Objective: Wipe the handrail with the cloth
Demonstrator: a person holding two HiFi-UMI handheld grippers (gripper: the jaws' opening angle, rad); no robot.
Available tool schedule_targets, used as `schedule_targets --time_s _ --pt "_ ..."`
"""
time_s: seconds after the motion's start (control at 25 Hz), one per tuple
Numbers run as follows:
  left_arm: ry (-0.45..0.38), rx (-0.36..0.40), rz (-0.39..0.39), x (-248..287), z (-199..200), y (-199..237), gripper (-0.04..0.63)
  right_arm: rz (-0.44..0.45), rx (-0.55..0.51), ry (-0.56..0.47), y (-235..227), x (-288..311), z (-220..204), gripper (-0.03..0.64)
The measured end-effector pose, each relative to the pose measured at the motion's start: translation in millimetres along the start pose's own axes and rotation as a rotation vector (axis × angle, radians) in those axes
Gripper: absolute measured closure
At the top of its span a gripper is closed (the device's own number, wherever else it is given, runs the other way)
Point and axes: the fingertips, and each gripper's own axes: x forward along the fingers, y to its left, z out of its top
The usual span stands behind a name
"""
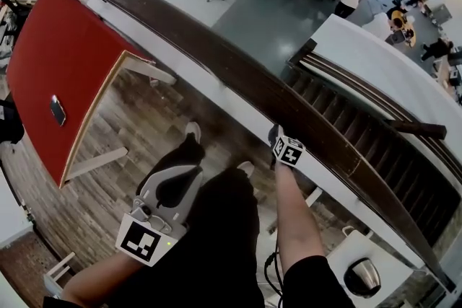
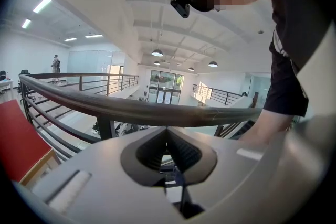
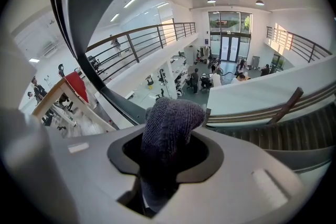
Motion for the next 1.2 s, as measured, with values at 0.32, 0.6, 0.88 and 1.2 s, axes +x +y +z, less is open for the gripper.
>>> schedule_targets --time_s 0.32,0.6,0.88,1.2 --pt "0.007 0.024 -0.032 0 4 -12 0.597 -0.035 -0.004 0.020 -31 -17 -14 0.479" --pt "0.029 0.028 -0.059 0 7 -13 0.597 -0.053 0.036 0.005 -41 -22 -21 0.479" --pt "0.055 0.049 -0.116 2 5 -29 0.597 -0.118 0.079 0.008 -75 -44 -31 0.476" --pt "0.068 0.054 -0.144 6 5 -37 0.597 -0.144 0.093 0.021 -99 -60 -38 0.472"
